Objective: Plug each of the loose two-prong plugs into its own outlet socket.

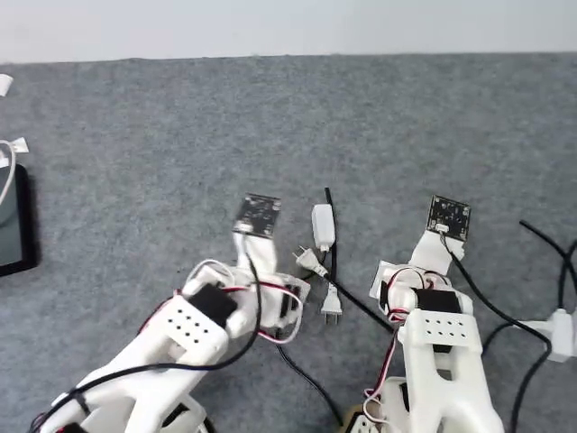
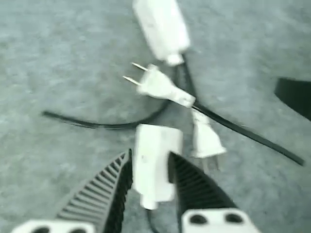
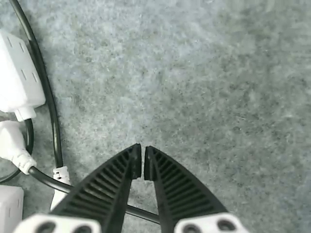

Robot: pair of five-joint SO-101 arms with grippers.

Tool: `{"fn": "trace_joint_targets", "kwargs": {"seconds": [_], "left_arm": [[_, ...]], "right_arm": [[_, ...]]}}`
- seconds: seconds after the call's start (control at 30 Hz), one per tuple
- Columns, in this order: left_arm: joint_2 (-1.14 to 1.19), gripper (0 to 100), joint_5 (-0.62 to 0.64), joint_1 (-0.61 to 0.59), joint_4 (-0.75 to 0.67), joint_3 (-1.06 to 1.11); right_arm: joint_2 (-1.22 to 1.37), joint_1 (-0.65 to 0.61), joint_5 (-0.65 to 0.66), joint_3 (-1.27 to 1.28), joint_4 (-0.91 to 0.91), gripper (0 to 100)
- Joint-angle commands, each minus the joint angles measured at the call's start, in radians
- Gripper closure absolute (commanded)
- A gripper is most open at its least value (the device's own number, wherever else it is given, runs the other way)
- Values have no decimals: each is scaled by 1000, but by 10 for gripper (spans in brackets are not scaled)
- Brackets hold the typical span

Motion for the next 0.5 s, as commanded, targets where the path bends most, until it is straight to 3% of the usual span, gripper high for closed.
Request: {"fn": "trace_joint_targets", "kwargs": {"seconds": [0.0, 0.1, 0.23, 0.3, 0.47], "left_arm": [[8, 836, 14, -55, -12, -5], [-18, 783, -2, -34, 43, -18], [-199, 847, -204, 153, 184, -33], [-293, 904, -230, 244, 160, 19], [-245, 954, -189, 255, 58, 94]], "right_arm": [[-27, 12, -5, -9, -13, 990], [-27, 12, -5, -9, -18, 990], [-27, 12, -5, -8, -18, 990], [-27, 13, -5, -8, -18, 990], [-27, 13, -5, -8, -18, 990]]}}
